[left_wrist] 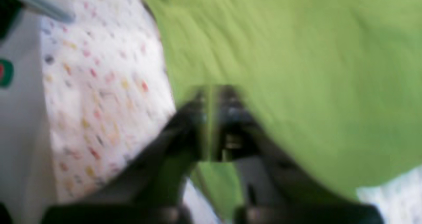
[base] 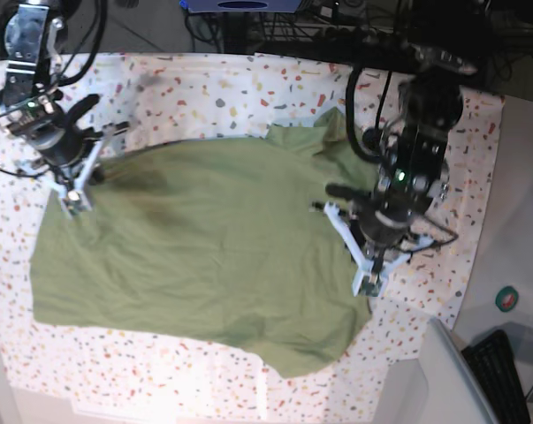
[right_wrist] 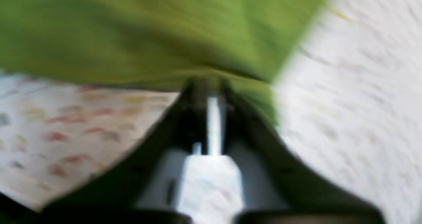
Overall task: Layout the t-shirt on the table in an organized manner, then fold the t-shirt properly
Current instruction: 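Shake the lifted shirt and lay it flat across the cloth, then grasp the shirt edges with both grippers and pull them apart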
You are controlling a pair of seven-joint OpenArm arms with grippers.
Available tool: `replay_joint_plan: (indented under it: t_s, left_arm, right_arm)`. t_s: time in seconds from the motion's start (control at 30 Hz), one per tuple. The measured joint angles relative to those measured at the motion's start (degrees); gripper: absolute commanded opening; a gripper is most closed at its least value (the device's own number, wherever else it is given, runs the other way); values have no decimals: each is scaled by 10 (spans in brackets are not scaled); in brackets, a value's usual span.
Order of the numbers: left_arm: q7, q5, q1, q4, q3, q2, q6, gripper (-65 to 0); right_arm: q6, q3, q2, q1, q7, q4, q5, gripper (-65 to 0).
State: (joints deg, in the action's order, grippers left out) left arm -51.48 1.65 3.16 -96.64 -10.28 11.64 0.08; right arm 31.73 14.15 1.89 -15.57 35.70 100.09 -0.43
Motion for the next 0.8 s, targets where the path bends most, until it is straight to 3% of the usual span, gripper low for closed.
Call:
replay_joint_plan:
  t_s: [0.1, 0.2, 0.3, 0.47, 0.67, 0.8]
  left_arm:
    - [30, 0, 96, 139, -1, -16, -3, -650]
    - [72, -1, 162, 267, -3, -24, -1, -650]
    - [119, -2, 197, 363, -7, -29, 0, -650]
    - [177, -1, 204, 463, -118, -18, -1, -650]
    - [196, -1, 186, 472, -189, 7, 1, -650]
    - [150, -9, 121, 367, -210, 48, 13, -650]
  right_arm:
    - [-3, -69, -8, 7, -5, -7, 2, -650]
    - [-23, -77, -14, 31, -3, -57, 4, -650]
    - [-77, -40, -15, 76, -5, -124, -1, -650]
    - [-85, 50, -6, 104, -8, -195, -1, -650]
    - [-78, 79, 62, 228, -23, -417, 12, -650]
    - [-83, 79, 91, 308, -103, -554, 11, -650]
